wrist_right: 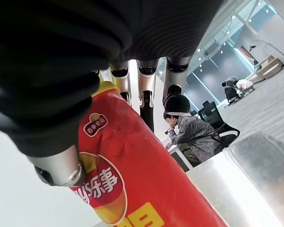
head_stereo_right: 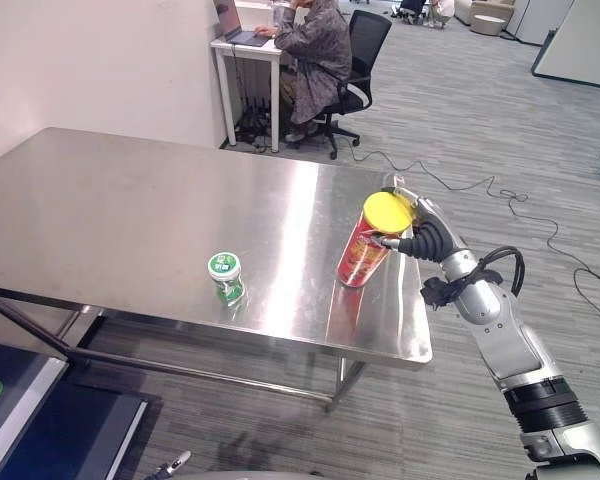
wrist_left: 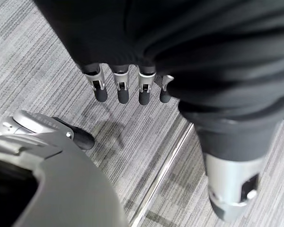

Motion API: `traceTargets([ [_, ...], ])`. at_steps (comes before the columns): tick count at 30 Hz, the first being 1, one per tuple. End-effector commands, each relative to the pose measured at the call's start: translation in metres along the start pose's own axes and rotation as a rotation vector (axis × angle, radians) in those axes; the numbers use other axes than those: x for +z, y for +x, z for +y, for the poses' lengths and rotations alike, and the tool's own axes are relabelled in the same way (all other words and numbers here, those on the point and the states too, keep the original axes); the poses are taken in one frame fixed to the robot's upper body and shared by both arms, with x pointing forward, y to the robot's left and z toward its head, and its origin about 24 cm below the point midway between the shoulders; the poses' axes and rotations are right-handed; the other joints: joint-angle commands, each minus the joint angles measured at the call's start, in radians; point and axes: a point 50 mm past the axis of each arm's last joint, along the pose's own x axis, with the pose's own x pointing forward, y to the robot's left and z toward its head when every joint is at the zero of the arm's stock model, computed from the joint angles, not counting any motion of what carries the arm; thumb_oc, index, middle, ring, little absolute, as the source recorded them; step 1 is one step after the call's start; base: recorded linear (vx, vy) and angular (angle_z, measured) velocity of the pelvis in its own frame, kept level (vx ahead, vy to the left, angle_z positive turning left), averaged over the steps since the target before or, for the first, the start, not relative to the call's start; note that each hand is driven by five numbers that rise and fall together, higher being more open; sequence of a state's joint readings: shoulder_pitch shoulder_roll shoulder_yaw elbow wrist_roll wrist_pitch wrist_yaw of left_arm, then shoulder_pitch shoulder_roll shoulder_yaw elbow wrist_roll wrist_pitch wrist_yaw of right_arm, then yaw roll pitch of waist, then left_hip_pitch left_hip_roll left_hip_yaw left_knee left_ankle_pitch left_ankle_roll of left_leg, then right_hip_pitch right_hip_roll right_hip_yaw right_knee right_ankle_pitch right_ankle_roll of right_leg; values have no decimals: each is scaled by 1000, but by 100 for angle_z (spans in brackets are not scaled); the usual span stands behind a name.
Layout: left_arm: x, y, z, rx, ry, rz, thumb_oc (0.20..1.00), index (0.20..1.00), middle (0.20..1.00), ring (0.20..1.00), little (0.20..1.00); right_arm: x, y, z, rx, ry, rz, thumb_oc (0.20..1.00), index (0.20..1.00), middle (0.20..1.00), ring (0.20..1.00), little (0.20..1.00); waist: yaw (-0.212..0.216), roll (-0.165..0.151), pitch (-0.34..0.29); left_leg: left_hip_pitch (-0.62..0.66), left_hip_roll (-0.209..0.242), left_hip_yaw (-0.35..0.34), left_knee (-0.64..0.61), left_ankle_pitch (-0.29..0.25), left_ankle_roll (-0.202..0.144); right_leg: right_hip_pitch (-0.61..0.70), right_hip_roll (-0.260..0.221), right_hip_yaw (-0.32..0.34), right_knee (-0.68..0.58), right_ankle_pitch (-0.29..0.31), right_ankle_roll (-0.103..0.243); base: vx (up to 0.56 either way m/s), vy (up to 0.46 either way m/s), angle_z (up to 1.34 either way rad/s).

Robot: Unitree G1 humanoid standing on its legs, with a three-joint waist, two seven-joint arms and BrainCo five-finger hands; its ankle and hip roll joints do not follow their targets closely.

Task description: Put the goods on the table back onto the shelves and tidy them up.

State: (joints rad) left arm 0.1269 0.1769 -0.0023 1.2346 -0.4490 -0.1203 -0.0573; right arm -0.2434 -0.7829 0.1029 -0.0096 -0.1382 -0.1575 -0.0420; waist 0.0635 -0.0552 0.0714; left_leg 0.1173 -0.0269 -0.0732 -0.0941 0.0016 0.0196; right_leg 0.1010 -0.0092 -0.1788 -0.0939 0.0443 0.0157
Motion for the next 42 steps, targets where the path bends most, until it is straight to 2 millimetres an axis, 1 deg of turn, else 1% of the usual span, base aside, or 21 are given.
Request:
traceTargets([
  [1, 7, 4, -11, -25, 133, -1, 1000, 1000, 1000, 1000, 1000, 21, 5, -36, -244, -21, -100, 200, 200, 200, 200, 200, 53, -21, -35, -30, 17, 5, 7, -40, -9, 34, -72, 19, 8, -46, 79, -4, 46, 1],
  [7, 11, 4, -9, -20, 154, -10, 1000, 1000, 1000, 1000, 1000, 31, 14, -46, -329, -31, -140, 200, 200, 200, 200, 200, 71, -11, -9, -41, 16, 17, 7, -36, 7, -41, -92, -4, 133, -52, 91, -78, 37, 0],
  [8, 16, 5, -9, -19, 149, -27, 1000, 1000, 1000, 1000, 1000, 45, 25, -49, -363, -22, -195, 200, 200, 200, 200, 200, 83, 3, 26, -47, 26, 33, 7, -27, 15, -98, -104, -27, 241, -66, 108, -194, 7, -11],
  [10, 22, 6, -10, -16, 148, -45, 1000, 1000, 1000, 1000, 1000, 53, 32, -52, -395, -11, -221, 200, 200, 200, 200, 200, 84, 11, 43, -50, 28, 21, 7, -11, 19, -120, -110, -10, 319, -83, 124, -168, -64, -15],
  [11, 31, 7, -10, -8, 143, -75, 1000, 1000, 1000, 1000, 1000, 56, 35, -55, -425, -7, -230, 200, 200, 200, 200, 200, 89, 16, 48, -61, 33, -2, 15, 0, 17, -125, -143, 34, 369, -81, 123, -73, -108, 0],
  [13, 31, 7, -10, -8, 142, -76, 1000, 1000, 1000, 1000, 1000, 57, 35, -55, -426, -6, -230, 200, 200, 200, 200, 200, 89, 13, 49, -62, 30, -3, 16, 0, 18, -129, -146, 35, 377, -85, 124, -48, -111, 40],
  [15, 43, 8, -12, -8, 163, -117, 1000, 1000, 1000, 1000, 1000, 55, 30, -62, -467, -28, -219, 200, 200, 200, 200, 200, 88, 0, 36, -102, 29, -64, 35, 15, 10, -94, -185, 158, 387, -25, 123, -115, -276, 25],
  [18, 51, 8, -11, -4, 168, -146, 1000, 1000, 1000, 1000, 1000, 54, 21, -70, -508, -41, -226, 200, 200, 200, 200, 200, 85, -32, 10, -148, 32, -114, 53, 28, -13, -32, -186, 297, 352, 7, 149, -66, -317, 102],
  [19, 59, 8, -12, -12, 151, -176, 1000, 1000, 1000, 1000, 1000, 56, 20, -73, -515, -54, -229, 200, 200, 200, 200, 200, 88, -43, 7, -166, 33, -132, 63, 32, -27, -18, -180, 325, 324, -26, 147, -182, -473, 102],
  [20, 68, 8, -12, -1, 127, -203, 1000, 1000, 1000, 1000, 1000, 58, 16, -75, -535, -35, -246, 200, 200, 200, 200, 200, 89, -60, 4, -196, 51, -175, 69, 56, -51, -11, -132, 362, 282, -131, 125, -149, -338, 84],
  [23, 65, 8, -13, 10, 88, -198, 1000, 1000, 1000, 1000, 1000, 59, 16, -78, -558, -9, -261, 200, 200, 200, 200, 200, 95, -68, 3, -230, 80, -214, 70, 84, -78, 21, -104, 320, 220, -196, 105, -215, -434, 71],
  [26, 44, 8, -18, 10, -64, -140, 1000, 1000, 1000, 1000, 1000, 63, 15, -89, -589, -25, -295, 200, 200, 200, 200, 200, 105, -34, 43, -308, 160, -265, 26, 192, -126, 49, 5, 270, 169, -232, 41, -367, -528, 60],
  [27, 44, 8, -18, 10, -64, -140, 1000, 1000, 1000, 1000, 1000, 64, 15, -89, -589, -25, -295, 200, 200, 200, 200, 200, 101, -33, 42, -310, 160, -269, 26, 193, -127, 49, 7, 267, 169, -232, 40, -312, -292, 61],
  [28, 43, 8, -15, 32, -137, -138, 1000, 1000, 1000, 1000, 1000, 60, 12, -93, -604, -49, -280, 200, 200, 200, 200, 200, 93, -31, 58, -336, 158, -237, 24, 202, -121, 54, 14, 244, 161, -228, 35, -318, -222, 66],
  [29, 36, 7, -13, 60, -281, -115, 1000, 1000, 1000, 1000, 1000, 56, 7, -99, -614, -91, -246, 200, 200, 200, 200, 200, 81, -33, 74, -350, 160, -94, 28, 197, -97, 47, 18, 195, 158, -213, 30, -393, -265, 57],
  [30, 31, 7, -11, 74, -326, -102, 1000, 1000, 1000, 1000, 1000, 54, 3, -100, -617, -111, -234, 200, 200, 200, 200, 200, 79, -31, 70, -350, 159, -57, 34, 205, -94, 44, 20, 183, 148, -200, 31, -249, -183, 85],
  [36, 16, 4, -4, 89, -289, -64, 1000, 1000, 1000, 1000, 1000, 52, -17, -112, -658, -184, -220, 200, 200, 200, 200, 200, 45, -48, 45, -294, 139, 23, 146, 140, -89, 28, -27, 120, 80, -137, 26, -208, -41, 49],
  [37, 14, 5, -6, 73, -214, -51, 1000, 1000, 1000, 1000, 1000, 57, -22, -117, -671, -193, -247, 200, 200, 200, 200, 200, 18, -54, 29, -242, 163, 65, 178, 92, -84, 9, -45, 89, 61, -114, 29, -128, 11, 56],
  [39, 13, 4, -8, 63, -175, -42, 1000, 1000, 1000, 1000, 1000, 60, -26, -119, -674, -188, -266, 200, 200, 200, 200, 200, 6, -53, 23, -205, 176, 77, 192, 65, -87, 9, -51, 76, 43, -101, 32, -169, 54, 46],
  [40, 12, 5, -11, 48, -139, -40, 1000, 1000, 1000, 1000, 1000, 68, -28, -123, -682, -184, -313, 200, 200, 200, 200, 200, -19, -48, 9, -121, 221, 107, 218, 38, -97, -7, -63, 47, 27, -82, 39, -186, 78, 35],
  [42, 13, 5, -13, 43, -126, -42, 1000, 1000, 1000, 1000, 1000, 71, -29, -124, -678, -173, -334, 200, 200, 200, 200, 200, -31, -43, 5, -88, 240, 116, 223, 42, -102, -17, -67, 36, 23, -69, 42, -228, 136, 57],
])
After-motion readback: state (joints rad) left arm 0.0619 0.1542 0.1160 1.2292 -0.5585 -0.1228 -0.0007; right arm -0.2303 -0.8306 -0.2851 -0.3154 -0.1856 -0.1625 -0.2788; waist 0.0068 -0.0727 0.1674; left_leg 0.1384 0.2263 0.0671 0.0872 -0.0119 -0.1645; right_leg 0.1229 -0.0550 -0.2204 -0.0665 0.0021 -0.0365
